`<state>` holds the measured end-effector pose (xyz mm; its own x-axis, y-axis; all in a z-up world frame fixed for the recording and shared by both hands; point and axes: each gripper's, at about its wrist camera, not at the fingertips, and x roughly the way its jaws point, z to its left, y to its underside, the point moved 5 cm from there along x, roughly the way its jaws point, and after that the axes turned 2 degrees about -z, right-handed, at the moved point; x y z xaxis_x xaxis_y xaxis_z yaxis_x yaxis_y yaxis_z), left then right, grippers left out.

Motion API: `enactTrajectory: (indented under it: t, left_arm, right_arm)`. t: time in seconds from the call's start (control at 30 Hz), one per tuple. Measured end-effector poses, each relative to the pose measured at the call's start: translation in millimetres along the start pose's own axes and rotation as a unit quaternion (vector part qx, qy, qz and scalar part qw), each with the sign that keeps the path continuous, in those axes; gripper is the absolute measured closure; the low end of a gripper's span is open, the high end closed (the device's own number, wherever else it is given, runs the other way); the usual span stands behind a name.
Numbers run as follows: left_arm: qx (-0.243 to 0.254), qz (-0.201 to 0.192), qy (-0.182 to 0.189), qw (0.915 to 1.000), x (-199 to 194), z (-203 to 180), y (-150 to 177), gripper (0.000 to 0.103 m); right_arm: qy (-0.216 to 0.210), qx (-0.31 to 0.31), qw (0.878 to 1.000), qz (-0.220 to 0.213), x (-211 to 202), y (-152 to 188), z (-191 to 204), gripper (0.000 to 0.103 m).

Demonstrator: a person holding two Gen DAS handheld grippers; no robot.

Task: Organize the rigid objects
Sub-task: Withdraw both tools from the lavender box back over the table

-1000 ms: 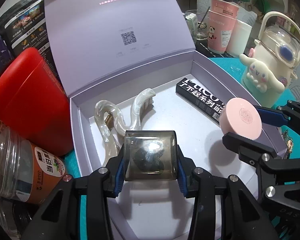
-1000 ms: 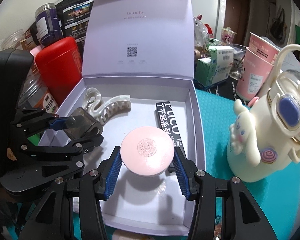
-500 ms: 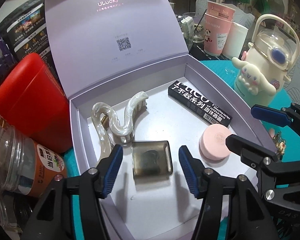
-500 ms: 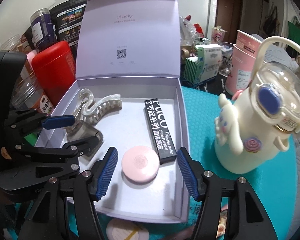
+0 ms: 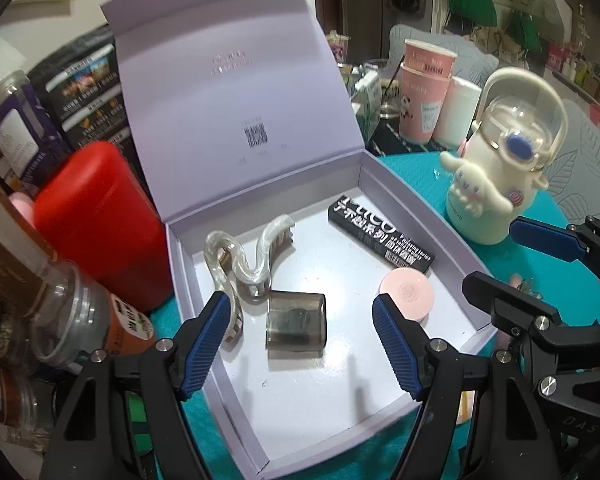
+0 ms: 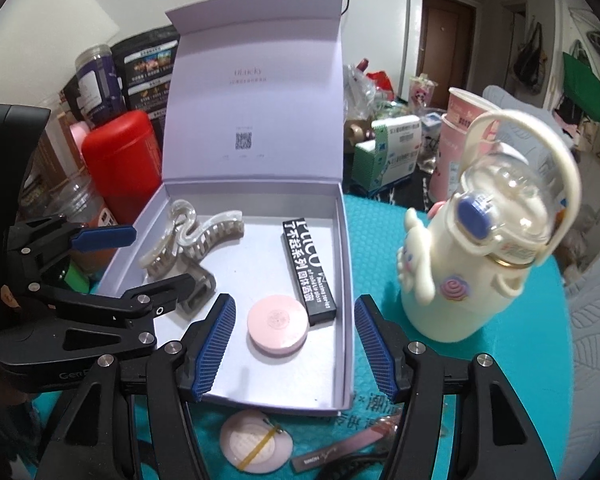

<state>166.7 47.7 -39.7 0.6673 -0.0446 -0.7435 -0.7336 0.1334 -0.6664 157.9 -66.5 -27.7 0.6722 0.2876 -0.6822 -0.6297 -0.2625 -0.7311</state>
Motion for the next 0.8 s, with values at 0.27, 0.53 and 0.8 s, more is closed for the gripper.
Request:
enactTrajectory:
  t: [0.27, 0.53, 0.8]
  left_arm:
    - [-0.006, -0.030, -0.002, 0.9995, -37, 2, -5, 0.029]
    - [-0.012, -0.060, -0.010, 0.9981, -70, 0, -1, 0.015]
    - [-0.014, -0.081, -0.004, 0.9966, -103, -4, 8, 0.015]
  right_arm:
    - [0.009, -0.003, 0.999, -0.033, -37, -6, 2, 0.041]
    - [0.019, -0.004, 0.998, -0.059, -72, -7, 8, 0.041]
    - [0.031, -0.005, 0.996, -0.079, -107, 1, 10, 0.038]
